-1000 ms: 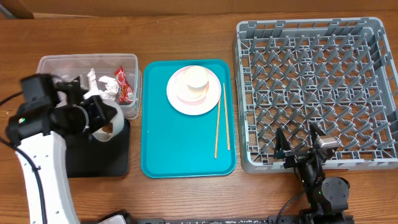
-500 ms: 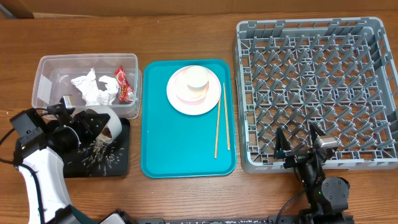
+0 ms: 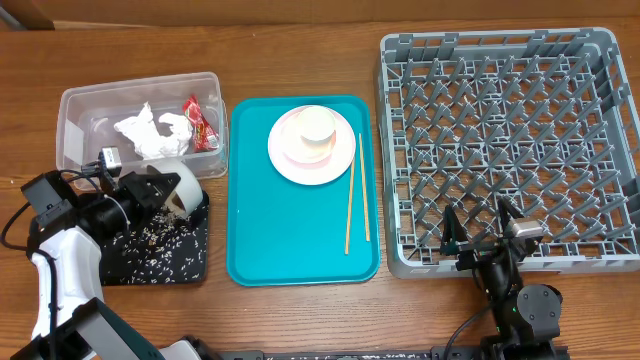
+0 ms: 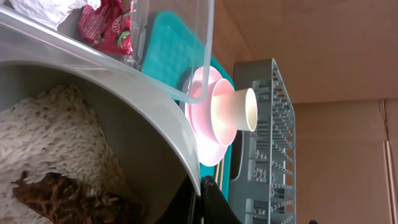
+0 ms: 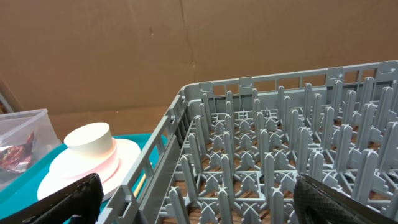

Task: Sort waste into correct bins and load items into the dishwasher
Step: 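Carry the bowl over the black tray and tip out the rice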

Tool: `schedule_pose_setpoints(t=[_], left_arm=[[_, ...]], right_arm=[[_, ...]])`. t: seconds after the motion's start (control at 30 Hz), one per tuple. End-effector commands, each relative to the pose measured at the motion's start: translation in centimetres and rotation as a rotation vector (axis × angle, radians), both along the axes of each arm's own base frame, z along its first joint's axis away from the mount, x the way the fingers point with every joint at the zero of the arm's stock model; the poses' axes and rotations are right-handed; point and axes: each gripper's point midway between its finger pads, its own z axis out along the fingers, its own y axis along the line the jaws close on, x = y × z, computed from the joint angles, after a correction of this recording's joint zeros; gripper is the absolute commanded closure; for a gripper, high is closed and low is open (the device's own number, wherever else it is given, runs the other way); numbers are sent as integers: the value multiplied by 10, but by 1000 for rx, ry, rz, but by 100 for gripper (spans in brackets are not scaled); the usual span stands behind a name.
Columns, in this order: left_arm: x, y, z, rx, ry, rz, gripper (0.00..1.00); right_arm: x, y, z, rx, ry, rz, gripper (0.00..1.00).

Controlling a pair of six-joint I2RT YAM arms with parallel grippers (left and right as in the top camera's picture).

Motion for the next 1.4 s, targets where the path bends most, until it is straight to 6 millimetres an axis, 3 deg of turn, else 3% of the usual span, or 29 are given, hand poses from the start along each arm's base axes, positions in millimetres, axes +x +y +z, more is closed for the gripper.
schedule_pose_setpoints(t=[0.0,0.47,0.73,0.93,1.17,1.37], left_arm=[[2,-3,7,-44,-30,-10,96],[2,0,13,-118,-8,26,96],[-17,37,10,-170,27,156,96],[-33,49,6,-190,52,207,96],[-38,49,29,-254,-80,175,96],[-39,47,33,-272,-99,167,96]], right_arm=[[0,1,-2,-6,-4,1,0],[0,1,-2,-7,-4,1,0],[0,1,-2,-7,-4,1,0],[0,1,-2,-7,-4,1,0],[0,1,-2,-7,-3,1,0],[0,1,-2,-7,-3,1,0]])
